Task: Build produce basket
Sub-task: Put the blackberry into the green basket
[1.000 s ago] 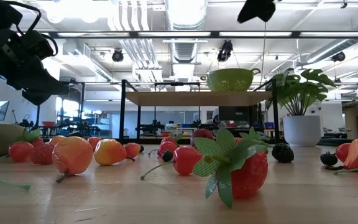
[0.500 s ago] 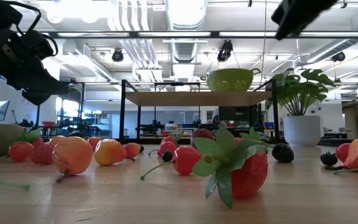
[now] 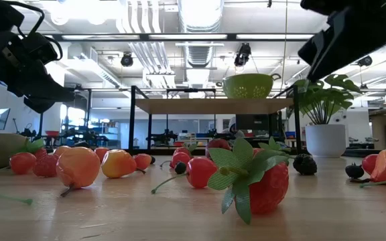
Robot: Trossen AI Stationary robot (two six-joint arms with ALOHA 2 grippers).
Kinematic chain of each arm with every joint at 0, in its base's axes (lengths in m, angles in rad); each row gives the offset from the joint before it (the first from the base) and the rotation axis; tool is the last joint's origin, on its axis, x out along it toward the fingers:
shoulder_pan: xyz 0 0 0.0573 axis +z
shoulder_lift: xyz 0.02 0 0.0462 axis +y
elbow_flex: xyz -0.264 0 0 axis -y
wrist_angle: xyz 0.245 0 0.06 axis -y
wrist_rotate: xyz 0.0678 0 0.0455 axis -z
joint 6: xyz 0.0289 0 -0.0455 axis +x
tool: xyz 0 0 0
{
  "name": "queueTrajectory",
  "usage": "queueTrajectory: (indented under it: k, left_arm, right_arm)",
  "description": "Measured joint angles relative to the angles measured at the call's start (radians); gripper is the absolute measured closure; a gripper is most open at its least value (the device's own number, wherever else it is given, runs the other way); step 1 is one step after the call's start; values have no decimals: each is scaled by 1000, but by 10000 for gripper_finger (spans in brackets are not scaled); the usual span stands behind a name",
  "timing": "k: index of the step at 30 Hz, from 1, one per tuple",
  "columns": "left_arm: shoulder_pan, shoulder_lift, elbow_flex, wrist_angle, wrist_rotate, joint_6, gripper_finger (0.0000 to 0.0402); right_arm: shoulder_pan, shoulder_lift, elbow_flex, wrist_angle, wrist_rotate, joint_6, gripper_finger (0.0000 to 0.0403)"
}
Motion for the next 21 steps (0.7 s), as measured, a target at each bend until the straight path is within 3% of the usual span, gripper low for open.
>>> queueTrajectory:
  k: [11,21]
  left_arm:
    - [0,0,0,0,0,0,381]
    - [0,1,0,7,0,0,381]
  right_arm:
    - [4,23,-32,113,-13,16,236]
    - [17,206,16,119,-20,2,231]
